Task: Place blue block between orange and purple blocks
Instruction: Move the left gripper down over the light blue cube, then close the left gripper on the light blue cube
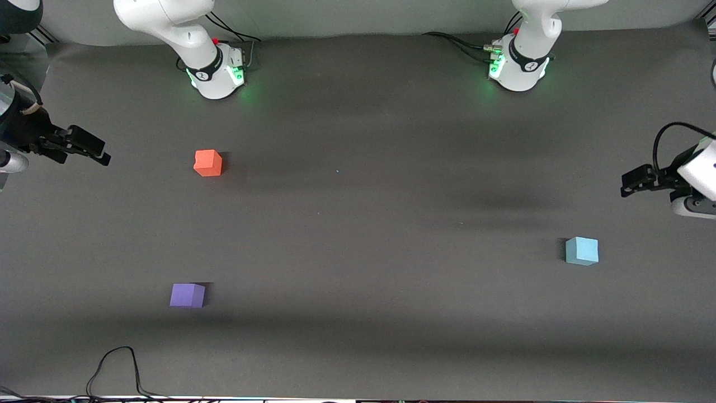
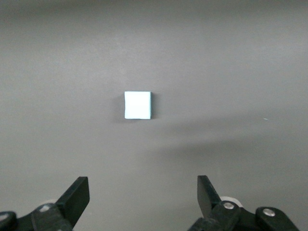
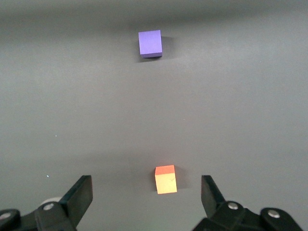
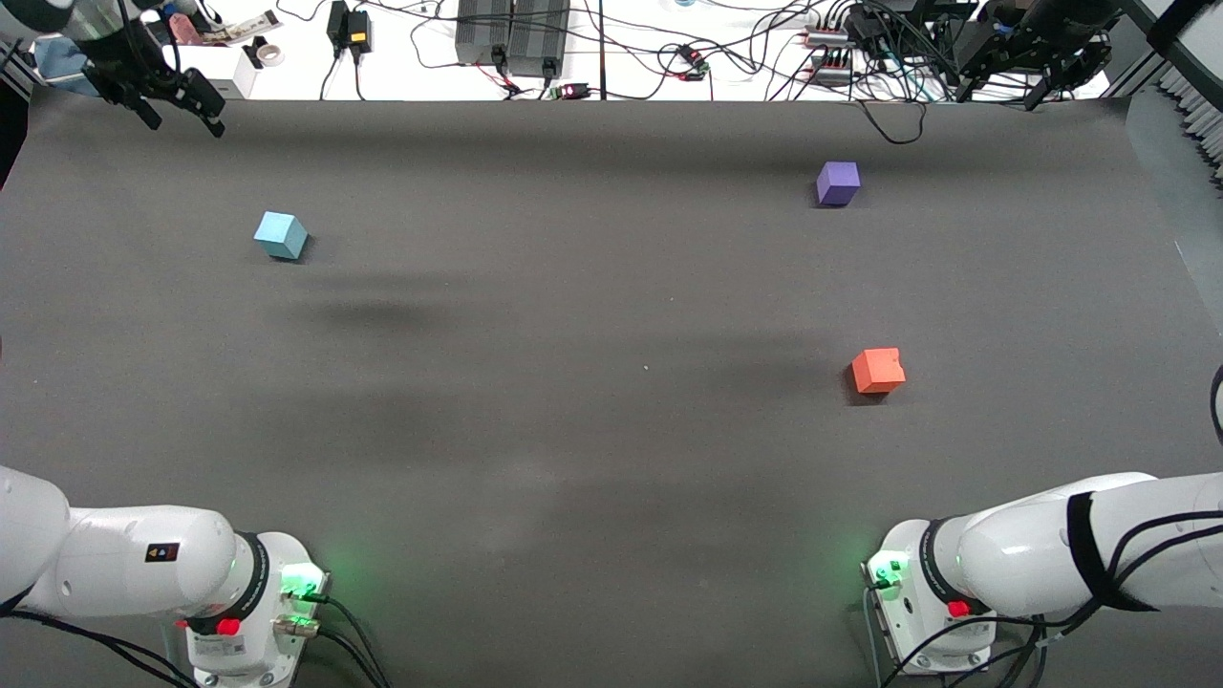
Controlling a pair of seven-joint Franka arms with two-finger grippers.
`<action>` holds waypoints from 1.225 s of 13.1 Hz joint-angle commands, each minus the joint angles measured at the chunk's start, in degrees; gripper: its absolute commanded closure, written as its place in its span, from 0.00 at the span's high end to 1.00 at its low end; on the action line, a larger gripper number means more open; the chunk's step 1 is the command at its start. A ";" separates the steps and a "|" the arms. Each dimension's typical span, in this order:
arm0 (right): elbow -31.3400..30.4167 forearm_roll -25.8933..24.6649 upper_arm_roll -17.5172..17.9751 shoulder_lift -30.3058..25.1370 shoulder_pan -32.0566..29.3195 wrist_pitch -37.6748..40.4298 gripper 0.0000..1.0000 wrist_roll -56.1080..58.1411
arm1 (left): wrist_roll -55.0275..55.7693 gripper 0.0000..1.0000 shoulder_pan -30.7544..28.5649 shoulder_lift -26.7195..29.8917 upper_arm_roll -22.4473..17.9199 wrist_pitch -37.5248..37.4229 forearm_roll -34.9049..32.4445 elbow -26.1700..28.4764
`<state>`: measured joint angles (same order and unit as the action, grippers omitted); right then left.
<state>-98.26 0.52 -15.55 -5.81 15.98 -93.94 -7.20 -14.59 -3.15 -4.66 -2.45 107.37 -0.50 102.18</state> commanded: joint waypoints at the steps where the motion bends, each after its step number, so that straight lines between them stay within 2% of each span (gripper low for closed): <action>1: 0.62 0.01 -0.35 -0.08 0.19 0.87 1.00 -0.35 | -5.43 1.00 -2.20 -3.50 0.26 6.17 -0.47 2.85; 5: 0.53 0.09 -0.35 -0.08 0.19 0.87 1.00 -0.27 | -11.95 1.00 -4.23 -11.94 0.26 13.81 -0.38 2.50; 11: 0.53 0.00 -0.36 -0.08 0.19 0.87 1.00 -0.27 | -14.41 1.00 -3.45 -17.66 0.34 20.14 -0.38 3.02; 13: 0.53 0.00 -0.27 -0.08 0.19 0.87 1.00 -0.27 | -13.98 1.00 -2.48 -19.15 0.52 23.83 -0.38 5.12; 16: 0.44 0.00 -0.36 -0.08 0.19 0.87 1.00 -0.27 | -13.89 1.00 -2.39 -21.53 0.52 33.66 -0.30 10.66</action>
<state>-98.23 0.52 -15.61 -5.81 15.96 -93.57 -7.20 -28.00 -5.95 -25.58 -1.59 135.99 -0.53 109.32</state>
